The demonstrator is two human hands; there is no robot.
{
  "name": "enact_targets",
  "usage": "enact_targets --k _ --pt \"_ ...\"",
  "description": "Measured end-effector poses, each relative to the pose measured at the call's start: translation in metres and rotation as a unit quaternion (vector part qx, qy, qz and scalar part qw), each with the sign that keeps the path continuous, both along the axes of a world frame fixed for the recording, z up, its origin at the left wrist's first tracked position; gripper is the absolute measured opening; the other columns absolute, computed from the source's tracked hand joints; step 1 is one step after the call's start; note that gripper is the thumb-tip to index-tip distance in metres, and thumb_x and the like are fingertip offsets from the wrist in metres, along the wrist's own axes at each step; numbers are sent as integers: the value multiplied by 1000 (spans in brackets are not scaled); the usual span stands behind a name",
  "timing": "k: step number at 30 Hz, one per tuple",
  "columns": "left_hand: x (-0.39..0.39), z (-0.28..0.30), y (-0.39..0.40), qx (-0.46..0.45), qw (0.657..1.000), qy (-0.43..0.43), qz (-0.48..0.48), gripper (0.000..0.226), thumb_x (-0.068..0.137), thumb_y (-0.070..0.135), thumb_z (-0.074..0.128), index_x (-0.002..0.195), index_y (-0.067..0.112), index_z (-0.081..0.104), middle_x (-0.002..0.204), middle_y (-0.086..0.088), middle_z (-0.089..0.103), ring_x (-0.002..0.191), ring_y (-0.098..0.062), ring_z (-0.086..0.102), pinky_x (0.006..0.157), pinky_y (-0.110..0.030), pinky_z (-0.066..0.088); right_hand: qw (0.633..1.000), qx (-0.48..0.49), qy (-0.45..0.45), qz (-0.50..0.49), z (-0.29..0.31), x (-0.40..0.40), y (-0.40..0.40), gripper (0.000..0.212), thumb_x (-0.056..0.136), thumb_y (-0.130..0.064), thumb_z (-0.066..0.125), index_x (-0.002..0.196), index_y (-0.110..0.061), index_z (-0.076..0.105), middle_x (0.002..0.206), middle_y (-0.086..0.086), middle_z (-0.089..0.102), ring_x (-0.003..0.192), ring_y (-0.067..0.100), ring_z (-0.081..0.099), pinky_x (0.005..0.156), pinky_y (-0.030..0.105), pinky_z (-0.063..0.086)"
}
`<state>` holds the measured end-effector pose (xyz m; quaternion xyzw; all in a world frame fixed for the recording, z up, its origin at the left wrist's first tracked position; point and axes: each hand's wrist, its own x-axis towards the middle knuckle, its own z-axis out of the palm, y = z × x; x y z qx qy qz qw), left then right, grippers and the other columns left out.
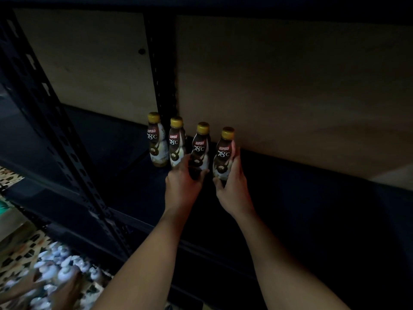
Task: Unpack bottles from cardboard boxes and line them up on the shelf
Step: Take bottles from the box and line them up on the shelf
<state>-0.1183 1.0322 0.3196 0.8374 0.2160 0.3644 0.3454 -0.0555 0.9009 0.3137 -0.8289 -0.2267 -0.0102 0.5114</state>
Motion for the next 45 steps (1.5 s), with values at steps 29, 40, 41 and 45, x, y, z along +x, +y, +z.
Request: enact_targets --k 29,40,41,45 --pt "-209 -399 -186 -228 929 277 -88 12 98 23 68 102 13 72 92 -2 74 89 -20 70 74 -28 52 964 -172 201 -34 -367 -233 -238 34 83 -10 73 114 -19 61 101 1 58 91 18 61 84 32 51" --pt "-242 -712 -194 -65 811 565 -135 68 88 23 73 149 14 43 152 -19 43 143 -39 36 117 -44 34 865 -310 395 -4 -684 -275 -287 75 69 -43 76 139 -24 57 135 7 62 123 26 60 99 32 52" --pt "-242 -728 -192 -48 811 568 -131 75 88 24 74 153 15 37 157 -17 36 148 -37 28 120 -44 30 862 -322 391 7 -700 -278 -288 74 72 -42 79 139 -22 56 137 8 60 125 27 58 101 33 51" --pt "-241 -770 -188 69 790 586 -166 77 85 34 77 151 20 39 161 -7 32 151 -36 15 119 -49 27 867 -342 357 64 -750 -284 -283 54 89 -10 64 140 -21 52 145 5 52 132 26 52 107 38 47"
